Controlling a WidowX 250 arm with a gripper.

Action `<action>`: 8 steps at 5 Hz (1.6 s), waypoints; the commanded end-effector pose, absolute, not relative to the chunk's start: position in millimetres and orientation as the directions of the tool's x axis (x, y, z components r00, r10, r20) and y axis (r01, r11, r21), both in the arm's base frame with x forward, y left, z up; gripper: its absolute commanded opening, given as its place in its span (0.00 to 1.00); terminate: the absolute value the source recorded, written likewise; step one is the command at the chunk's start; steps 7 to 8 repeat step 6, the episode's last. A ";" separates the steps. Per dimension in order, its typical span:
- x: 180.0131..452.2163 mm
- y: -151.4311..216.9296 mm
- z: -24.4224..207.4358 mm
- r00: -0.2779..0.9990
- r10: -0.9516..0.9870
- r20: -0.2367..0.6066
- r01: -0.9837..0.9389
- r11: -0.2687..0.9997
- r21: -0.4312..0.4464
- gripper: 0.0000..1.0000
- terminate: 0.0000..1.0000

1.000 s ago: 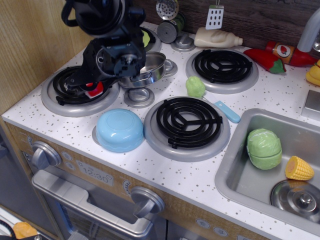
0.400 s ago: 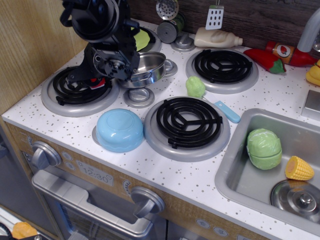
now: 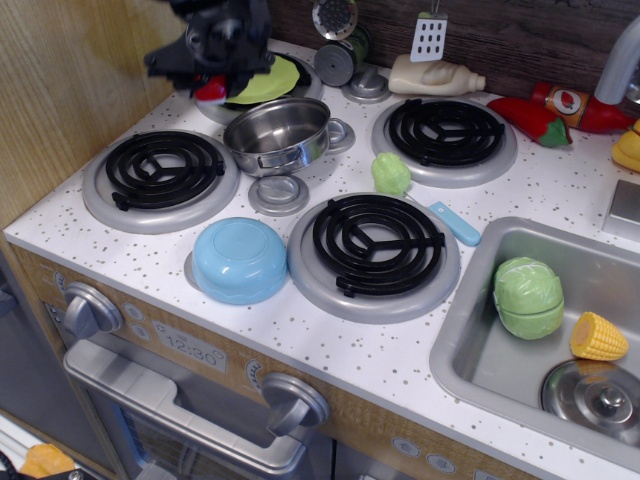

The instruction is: Put sushi on plate

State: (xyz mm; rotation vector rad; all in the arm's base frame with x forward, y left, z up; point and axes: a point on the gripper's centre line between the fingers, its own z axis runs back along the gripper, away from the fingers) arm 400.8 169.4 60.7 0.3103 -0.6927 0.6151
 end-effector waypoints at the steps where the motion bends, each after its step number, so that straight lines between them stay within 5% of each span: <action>1: 433.8 178.6 84.2 0.599 0.331 0.729 -0.528 0.848 0.049 0.00 0.00; 2: 446.1 181.4 82.8 0.658 0.321 0.681 -0.454 0.891 0.018 1.00 0.00; 5: 443.6 181.9 82.5 0.644 0.305 0.702 -0.421 0.907 -0.007 1.00 0.00; 6: 443.6 181.9 82.5 0.644 0.305 0.702 -0.421 0.907 -0.007 1.00 1.00; 8: 443.6 181.9 82.5 0.644 0.305 0.702 -0.421 0.907 -0.007 1.00 1.00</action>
